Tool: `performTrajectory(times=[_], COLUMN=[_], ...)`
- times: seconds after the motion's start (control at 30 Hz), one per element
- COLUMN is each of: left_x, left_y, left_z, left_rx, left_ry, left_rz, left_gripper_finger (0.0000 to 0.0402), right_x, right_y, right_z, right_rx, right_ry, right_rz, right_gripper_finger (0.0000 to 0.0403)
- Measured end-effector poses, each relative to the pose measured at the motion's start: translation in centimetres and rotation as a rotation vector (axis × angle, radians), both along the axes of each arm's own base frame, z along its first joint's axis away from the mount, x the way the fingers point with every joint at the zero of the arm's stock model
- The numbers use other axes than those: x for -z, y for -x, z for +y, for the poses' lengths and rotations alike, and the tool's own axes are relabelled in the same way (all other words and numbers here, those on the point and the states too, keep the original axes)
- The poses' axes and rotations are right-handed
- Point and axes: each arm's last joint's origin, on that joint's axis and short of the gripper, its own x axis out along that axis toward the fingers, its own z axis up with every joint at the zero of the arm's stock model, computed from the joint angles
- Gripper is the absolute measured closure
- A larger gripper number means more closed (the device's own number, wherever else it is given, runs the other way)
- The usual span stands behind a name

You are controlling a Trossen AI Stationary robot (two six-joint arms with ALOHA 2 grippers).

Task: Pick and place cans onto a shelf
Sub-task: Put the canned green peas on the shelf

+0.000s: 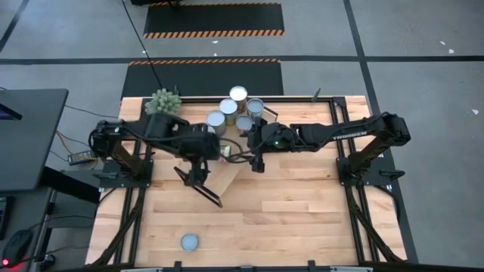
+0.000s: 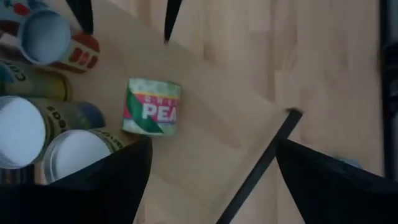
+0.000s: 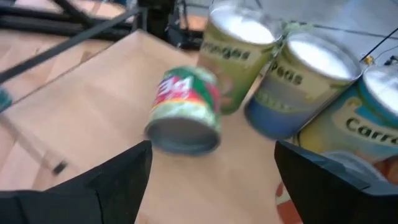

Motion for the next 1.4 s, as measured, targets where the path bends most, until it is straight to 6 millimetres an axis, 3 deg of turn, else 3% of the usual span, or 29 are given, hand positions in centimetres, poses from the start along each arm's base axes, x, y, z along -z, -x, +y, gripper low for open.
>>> performTrajectory(times=[0.37, 0.67, 0.97, 1.13, 1.4], left_x=[5.3, 6.2, 6.8, 8.3, 10.6], left_y=[-2.6, -2.6, -1.0, 0.8, 2.0], left_z=[0.6, -0.2, -3.3, -3.4, -2.9], left_rx=[0.018, -0.034, -0.023, -0.106, -0.195], left_ry=[-0.044, 0.0, 0.007, 0.004, -0.016], left_rz=[0.065, 0.089, 0.099, 0.049, -0.014], left_gripper_finger=[0.0057, 0.0057, 0.0057, 0.0057, 0.0057], right_x=[-0.9, -0.6, 1.6, 2.1, 1.9], right_y=[1.9, 1.5, -0.4, -1.1, -1.8], right_z=[2.7, 3.3, 3.6, 3.4, 2.2], right_rx=[-0.051, -0.033, -0.07, -0.063, 0.006], right_ry=[-0.051, -0.142, -0.168, -0.169, -0.108], right_rz=[0.048, 0.031, 0.056, 0.039, -0.023], right_gripper_finger=[0.0057, 0.0057, 0.0057, 0.0057, 0.0052])
